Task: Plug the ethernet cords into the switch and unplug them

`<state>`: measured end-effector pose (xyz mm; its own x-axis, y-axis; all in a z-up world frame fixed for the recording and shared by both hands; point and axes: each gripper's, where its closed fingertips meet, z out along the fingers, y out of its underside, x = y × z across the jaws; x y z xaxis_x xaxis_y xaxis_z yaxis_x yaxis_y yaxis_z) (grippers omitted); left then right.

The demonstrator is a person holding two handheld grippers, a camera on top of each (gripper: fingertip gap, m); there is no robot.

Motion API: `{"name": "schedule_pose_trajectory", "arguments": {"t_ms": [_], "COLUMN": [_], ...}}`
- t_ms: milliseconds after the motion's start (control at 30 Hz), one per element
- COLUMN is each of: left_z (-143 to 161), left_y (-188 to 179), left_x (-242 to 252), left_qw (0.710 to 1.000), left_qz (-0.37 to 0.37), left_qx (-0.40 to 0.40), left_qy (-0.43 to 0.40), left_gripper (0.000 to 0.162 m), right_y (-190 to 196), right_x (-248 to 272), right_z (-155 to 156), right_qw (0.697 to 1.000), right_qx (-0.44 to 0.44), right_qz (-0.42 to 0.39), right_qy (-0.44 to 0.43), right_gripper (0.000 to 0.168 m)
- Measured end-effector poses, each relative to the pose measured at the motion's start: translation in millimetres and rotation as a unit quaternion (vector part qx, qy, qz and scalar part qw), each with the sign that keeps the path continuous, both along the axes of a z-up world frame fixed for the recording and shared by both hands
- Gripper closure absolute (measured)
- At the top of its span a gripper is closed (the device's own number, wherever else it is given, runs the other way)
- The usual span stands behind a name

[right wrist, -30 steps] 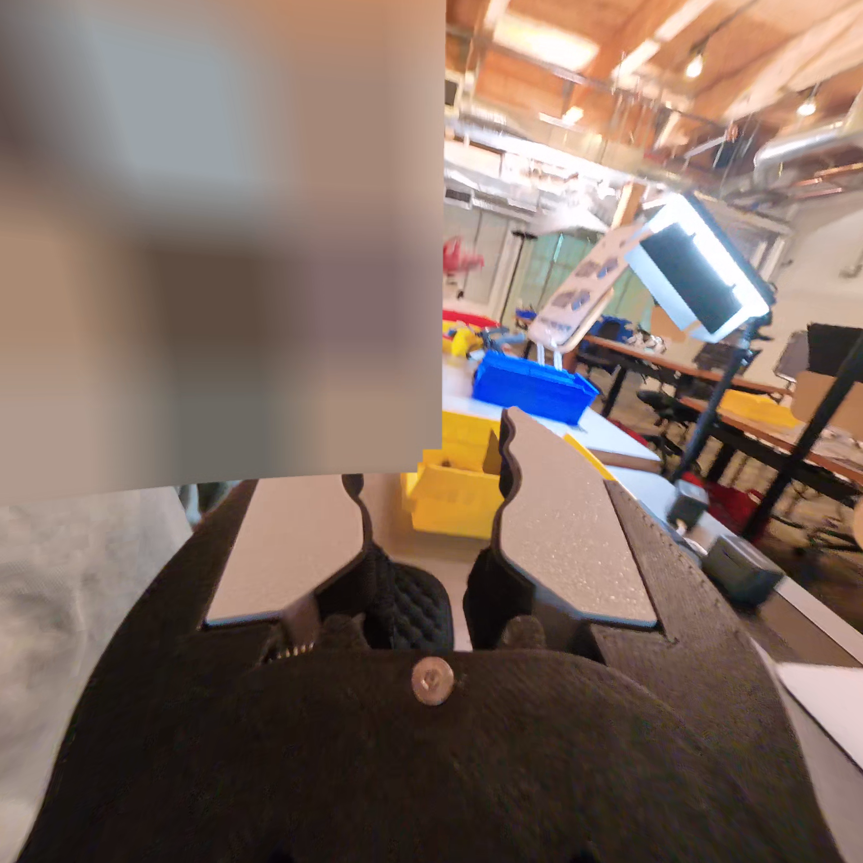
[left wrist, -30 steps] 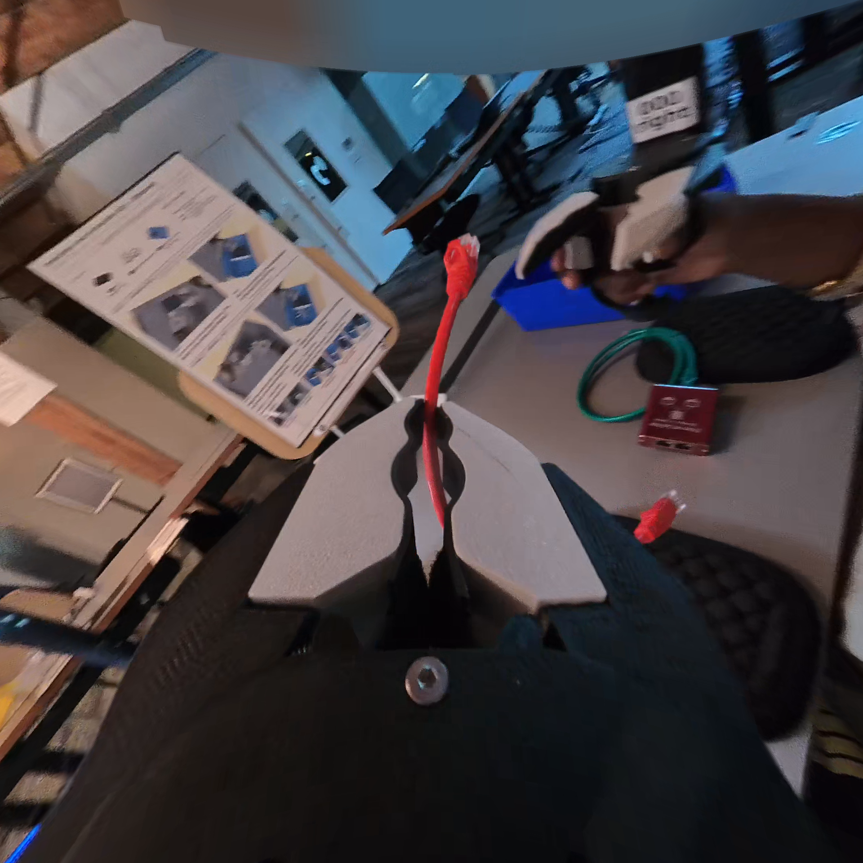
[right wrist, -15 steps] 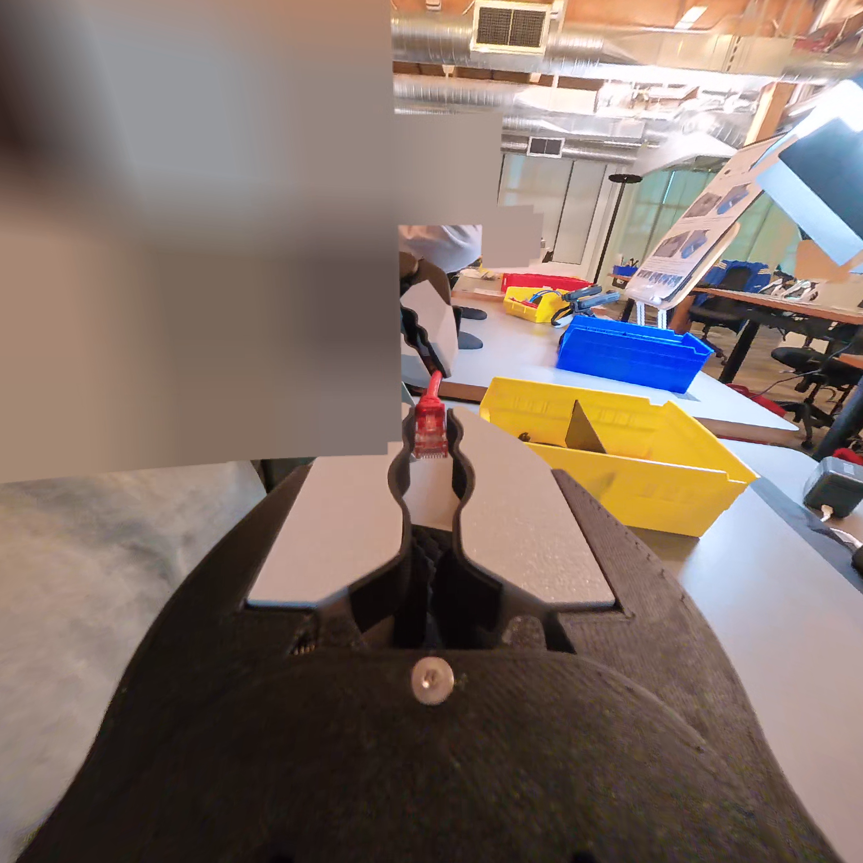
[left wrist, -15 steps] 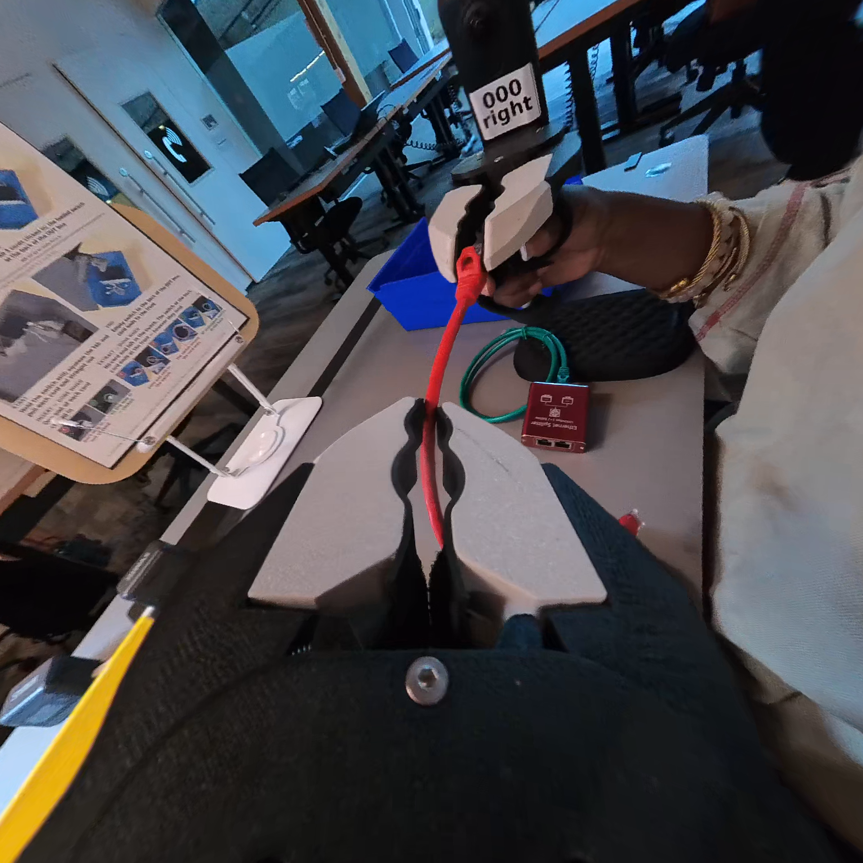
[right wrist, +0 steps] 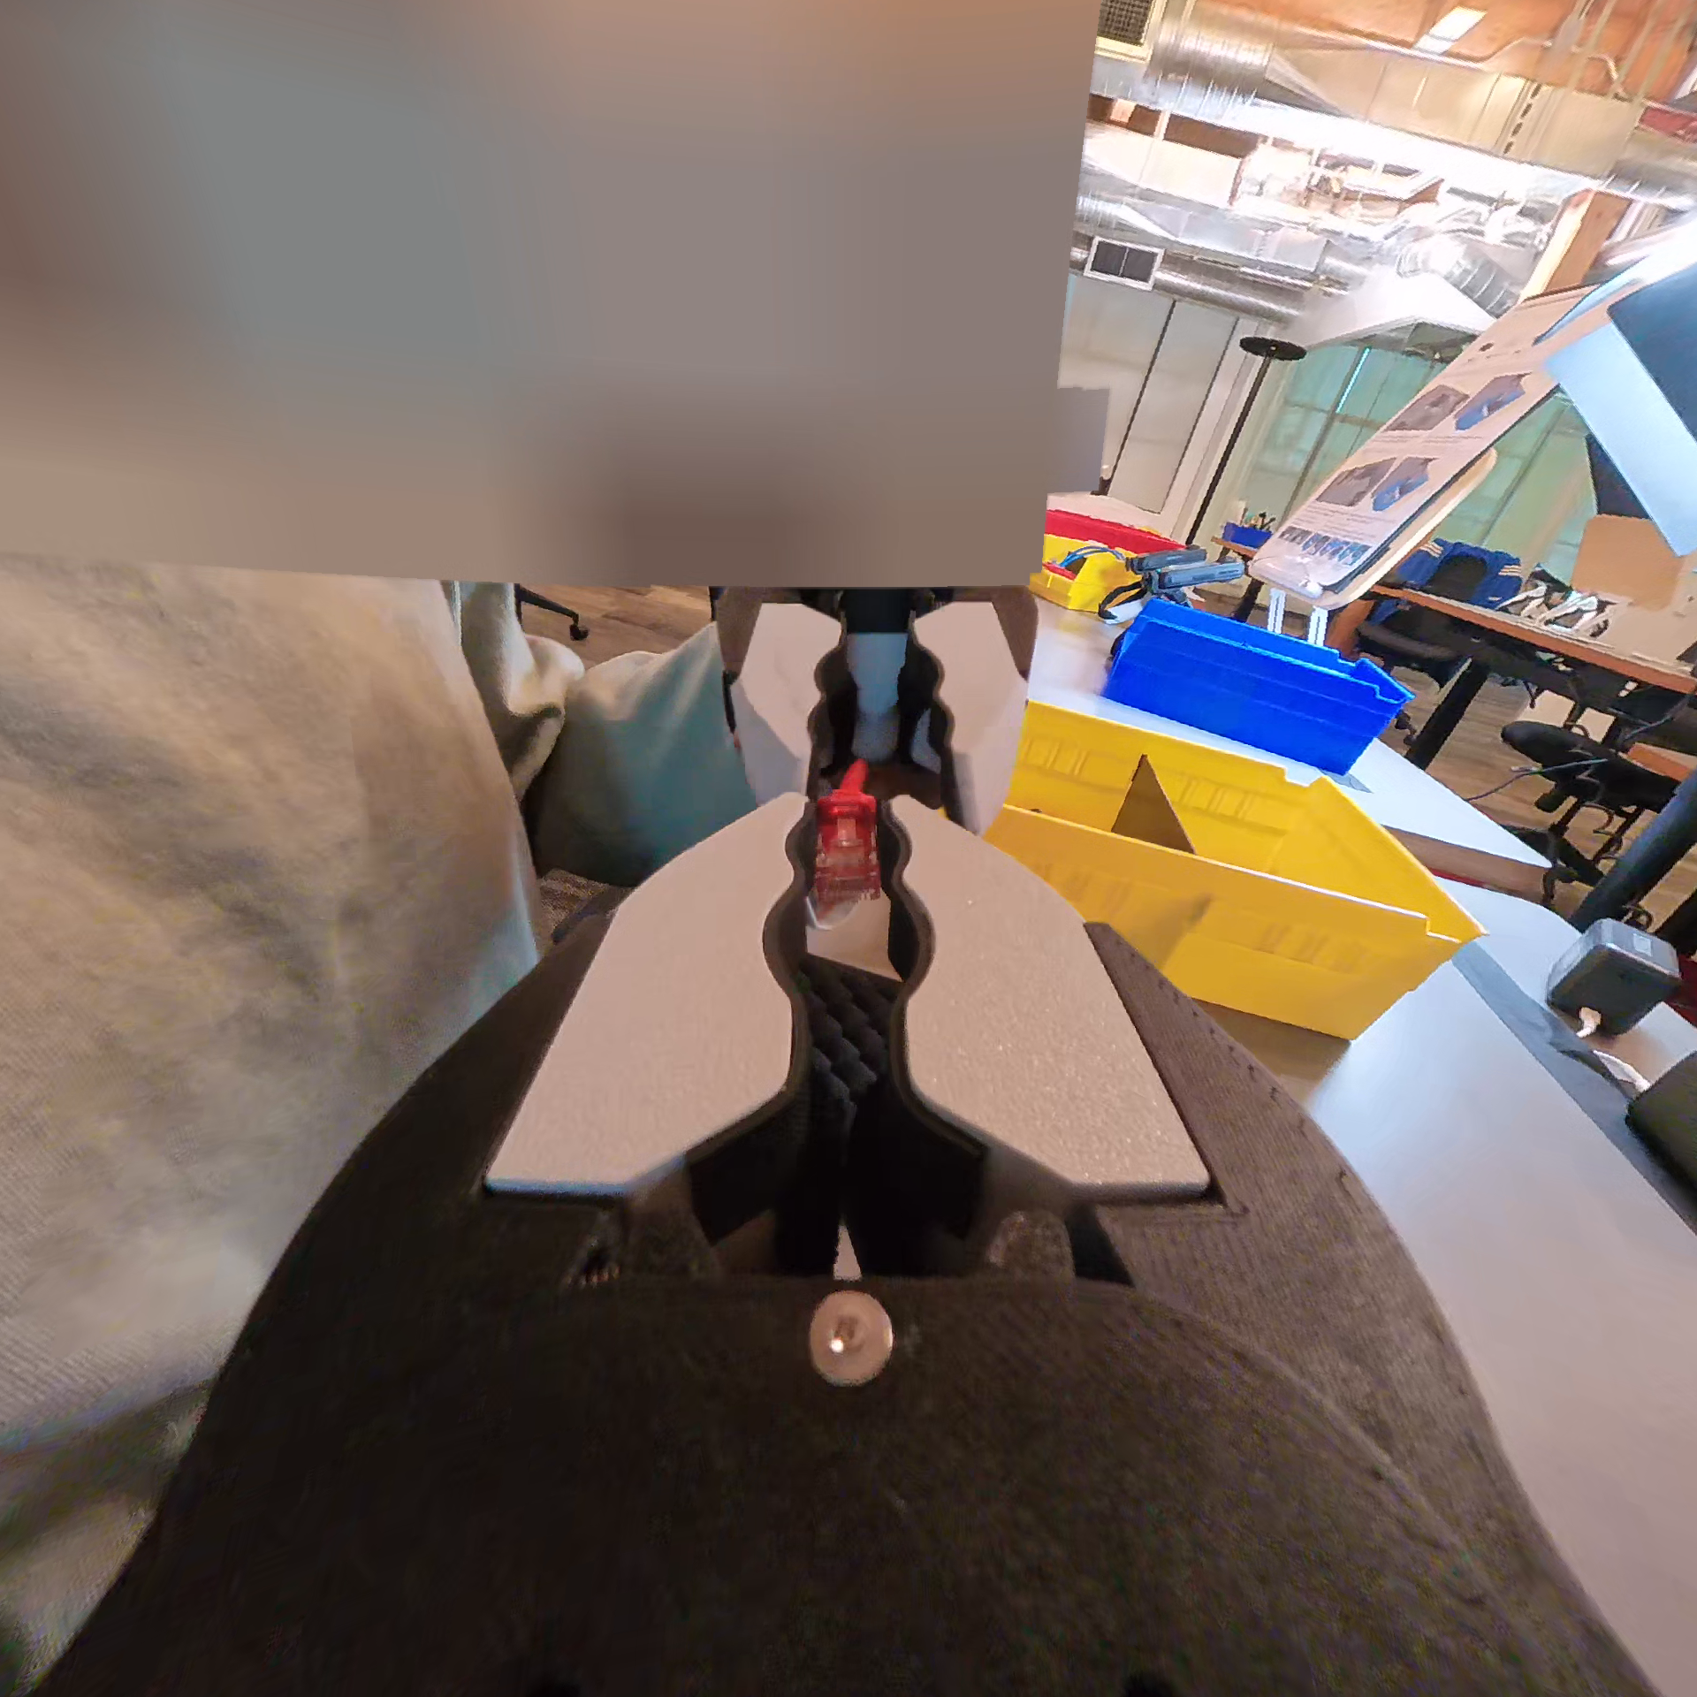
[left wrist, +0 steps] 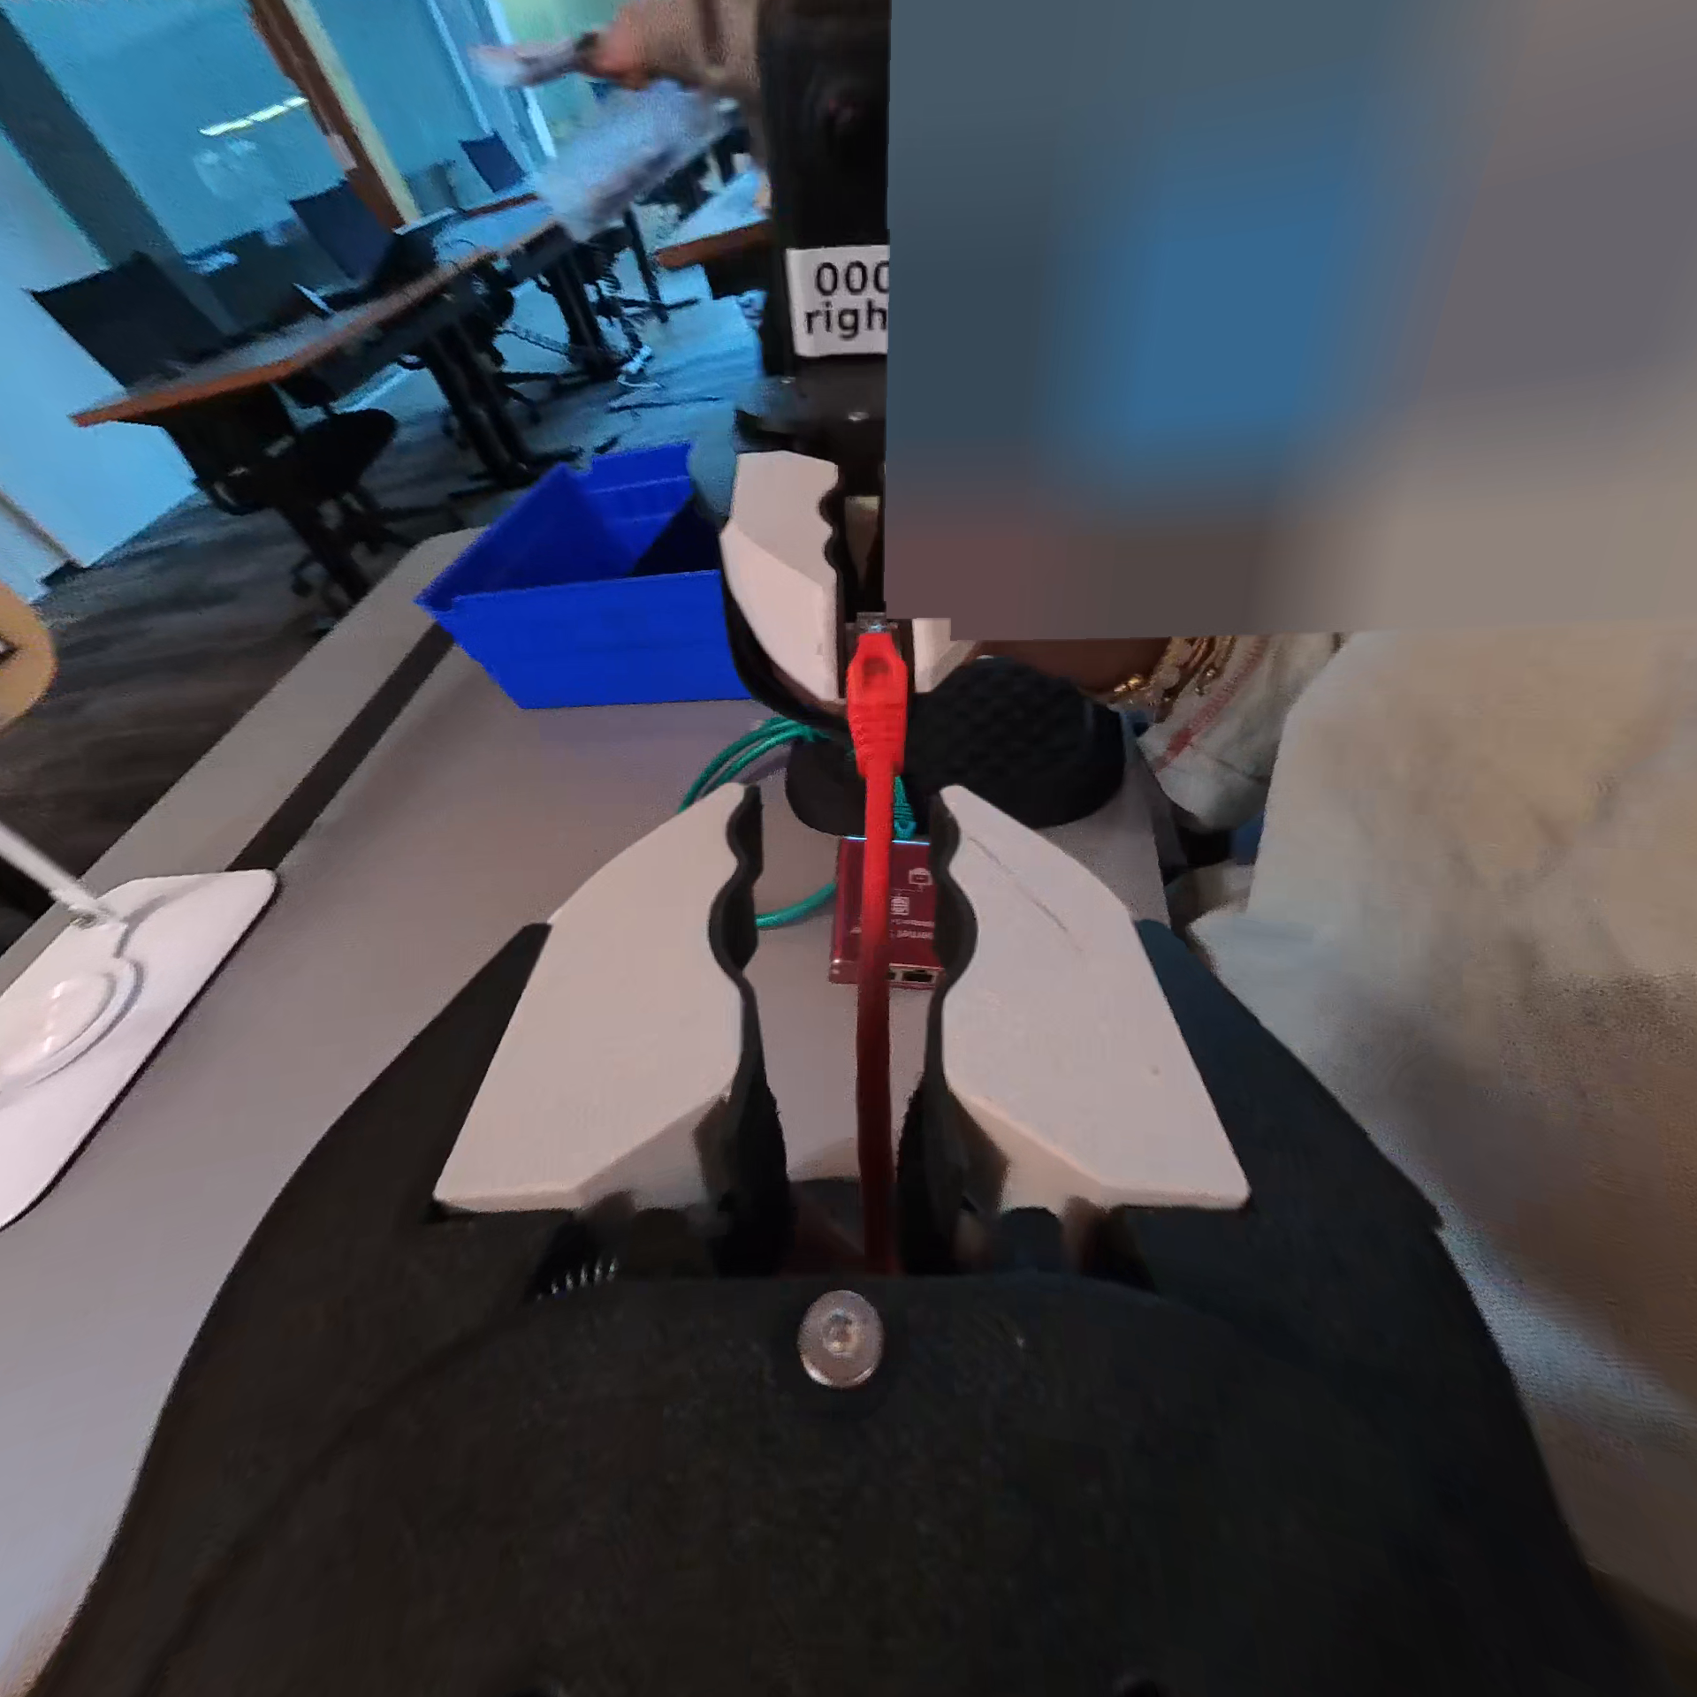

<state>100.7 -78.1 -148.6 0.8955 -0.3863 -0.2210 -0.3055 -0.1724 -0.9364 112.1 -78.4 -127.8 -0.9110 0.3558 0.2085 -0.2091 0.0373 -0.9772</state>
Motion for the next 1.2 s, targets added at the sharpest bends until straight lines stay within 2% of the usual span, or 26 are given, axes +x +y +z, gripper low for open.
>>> {"name": "schedule_pose_trajectory", "arguments": {"t_ms": [133, 267, 500, 633, 667, 700, 767, 833, 933, 1067, 1167, 1200], "left_z": [0, 2, -8, -13, -15, -16, -22, -26, -36, -43, -43, -43], "left_y": [6, 6, 8, 8, 6, 4, -4, -9, -10, -6, -5, -6], "left_x": [6, 10, 12, 10, 6, -1, -11, -14, -18, -15, -16, -16], "left_qw": [1.0, 0.999, 1.0, 1.0, 0.999, 0.998, 0.995, 0.995, 0.993, 0.993, 0.993, 0.993], "left_qz": [-0.012, -0.021, -0.015, -0.003, 0.007, 0.023, 0.04, 0.042, 0.049, 0.047, 0.051, 0.052], "left_qx": [0.008, 0.017, -0.003, -0.022, -0.032, -0.04, -0.064, -0.079, -0.093, -0.096, -0.094, -0.094], "left_qy": [-0.006, -0.023, -0.024, 0.012, 0.028, 0.046, 0.063, 0.053, 0.055, 0.055, 0.054, 0.057], "left_gripper": [0.142, 0.148, 0.153, 0.154, 0.154, 0.154, 0.153, 0.153, 0.153, 0.154, 0.153, 0.154], "right_y": [3, 4, 3, 5, 8, 14, 33, 52, 67, 75, 75, 73], "right_x": [1, 0, 1, 0, 1, 0, -4, -2, 10, 11, 7, 5], "right_z": [-2, -5, -7, -11, -14, -18, -44, -84, -139, -176, -193, -195], "right_qw": [1.0, 1.0, 1.0, 1.0, 0.999, 0.998, 0.989, 0.966, 0.917, 0.867, 0.85, 0.854], "right_qx": [-0.008, -0.011, -0.016, -0.003, 0.006, 0.019, 0.088, 0.194, 0.335, 0.44, 0.466, 0.457], "right_qz": [-0.002, -0.007, -0.006, -0.01, -0.012, -0.023, -0.07, -0.112, -0.134, -0.149, -0.144, -0.142], "right_qy": [0.002, 0.001, 0.003, -0.02, -0.031, -0.047, -0.092, -0.128, -0.169, -0.181, -0.198, -0.205], "right_gripper": [0.156, 0.156, 0.156, 0.156, 0.148, 0.129, 0.092, 0.072, 0.074, 0.079, 0.076, 0.08]}}
